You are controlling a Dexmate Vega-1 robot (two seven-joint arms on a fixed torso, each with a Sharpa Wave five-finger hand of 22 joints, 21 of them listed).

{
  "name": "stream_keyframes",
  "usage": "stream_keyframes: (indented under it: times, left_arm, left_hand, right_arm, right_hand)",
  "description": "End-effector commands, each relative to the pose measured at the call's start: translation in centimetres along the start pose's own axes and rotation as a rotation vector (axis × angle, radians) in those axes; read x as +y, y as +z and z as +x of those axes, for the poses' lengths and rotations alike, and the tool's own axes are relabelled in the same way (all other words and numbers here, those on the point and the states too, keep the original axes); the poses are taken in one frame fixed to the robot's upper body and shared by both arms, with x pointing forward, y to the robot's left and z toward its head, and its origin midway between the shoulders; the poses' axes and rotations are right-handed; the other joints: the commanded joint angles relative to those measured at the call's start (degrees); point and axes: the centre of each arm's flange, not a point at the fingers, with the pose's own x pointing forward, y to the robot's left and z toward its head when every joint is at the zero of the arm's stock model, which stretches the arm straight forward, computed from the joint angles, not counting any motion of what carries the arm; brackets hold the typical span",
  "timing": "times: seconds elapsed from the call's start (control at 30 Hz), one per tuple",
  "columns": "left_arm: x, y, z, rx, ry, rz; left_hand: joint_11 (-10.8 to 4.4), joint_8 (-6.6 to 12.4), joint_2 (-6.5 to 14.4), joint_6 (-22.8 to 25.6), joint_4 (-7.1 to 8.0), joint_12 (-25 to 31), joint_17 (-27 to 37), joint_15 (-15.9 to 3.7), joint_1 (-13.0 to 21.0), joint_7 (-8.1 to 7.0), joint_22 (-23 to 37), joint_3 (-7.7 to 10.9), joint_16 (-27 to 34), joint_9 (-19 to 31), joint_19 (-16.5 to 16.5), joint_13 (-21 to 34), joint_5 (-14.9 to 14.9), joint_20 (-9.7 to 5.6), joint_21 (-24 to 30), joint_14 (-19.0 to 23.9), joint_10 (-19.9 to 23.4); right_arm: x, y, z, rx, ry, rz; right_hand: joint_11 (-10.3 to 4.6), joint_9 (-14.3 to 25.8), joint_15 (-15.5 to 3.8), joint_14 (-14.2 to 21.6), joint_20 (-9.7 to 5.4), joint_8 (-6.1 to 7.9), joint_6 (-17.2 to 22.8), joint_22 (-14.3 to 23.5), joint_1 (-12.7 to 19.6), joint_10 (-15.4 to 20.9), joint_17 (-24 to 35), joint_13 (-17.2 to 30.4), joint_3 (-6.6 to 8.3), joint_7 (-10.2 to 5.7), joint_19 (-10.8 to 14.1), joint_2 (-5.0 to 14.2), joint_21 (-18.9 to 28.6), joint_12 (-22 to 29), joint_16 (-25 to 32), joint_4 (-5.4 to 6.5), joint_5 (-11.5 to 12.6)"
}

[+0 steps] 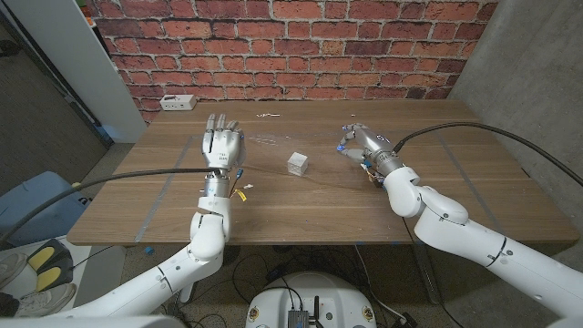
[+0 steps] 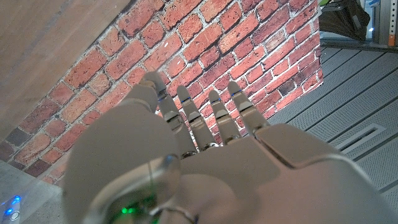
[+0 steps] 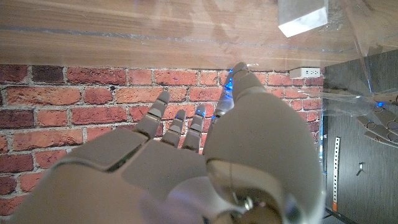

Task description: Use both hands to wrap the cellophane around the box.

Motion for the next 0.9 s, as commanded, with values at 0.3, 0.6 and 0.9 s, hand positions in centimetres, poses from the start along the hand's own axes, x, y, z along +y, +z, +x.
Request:
stream_keyframes:
  times: [0.3, 0.6, 0.9]
  left_arm:
    - [-2.9, 1.7, 6.0, -0.05, -0.086, -0.012]
    - [-4.2, 3.1, 8.2, -0.084, -0.118, -0.017]
    - [-5.3, 4.4, 9.9, -0.1, -0.129, -0.021]
  left_hand:
    - [-0.34, 0.35, 0.2, 3.0, -0.07, -0.1, 0.0, -8.77, 0.0, 0.02, 0.2, 0.52, 0.1, 0.3, -0.1, 0.3, 0.3, -0.08, -0.1, -0.3, 0.0]
    - [-0.28, 0.28, 0.2, 3.0, -0.11, -0.2, 0.0, -8.81, -0.1, 0.0, 0.2, 0.58, 0.2, 0.3, -0.2, 0.3, 0.2, -0.01, -0.1, -0.2, 0.0]
    - [-0.27, 0.14, 0.0, 2.8, -0.22, -0.2, 0.0, -8.82, -0.2, -0.12, 0.2, 0.66, 0.2, 0.2, -0.1, 0.4, 0.2, 0.01, -0.2, -0.2, 0.1]
  right_arm:
    - [-0.1, -2.0, 5.3, 0.014, -0.003, -0.021]
    - [0.1, -3.2, 6.8, 0.039, 0.01, -0.033]
    - [0.2, -4.0, 7.7, 0.053, 0.018, -0.034]
  right_hand:
    - [-0.36, 0.1, -0.65, 0.5, -0.24, -0.06, -0.8, 0.0, -0.1, 0.5, 0.3, 0.2, 0.15, -0.43, 0.9, 1.0, -0.2, -0.6, 0.4, 0.54, -0.6]
    - [-0.43, 0.0, -0.75, 0.6, -0.37, -0.04, -0.9, 0.0, -0.2, 0.7, 0.3, 0.2, 0.26, -0.44, 1.1, 1.13, -0.2, -0.8, 0.5, 0.63, -0.9]
    - [-0.41, 0.0, -0.87, 0.9, -0.43, 0.01, -0.9, 0.0, -0.1, 1.0, 0.4, 0.2, 0.37, -0.37, 1.2, 1.16, -0.3, -0.9, 0.6, 0.64, -1.2]
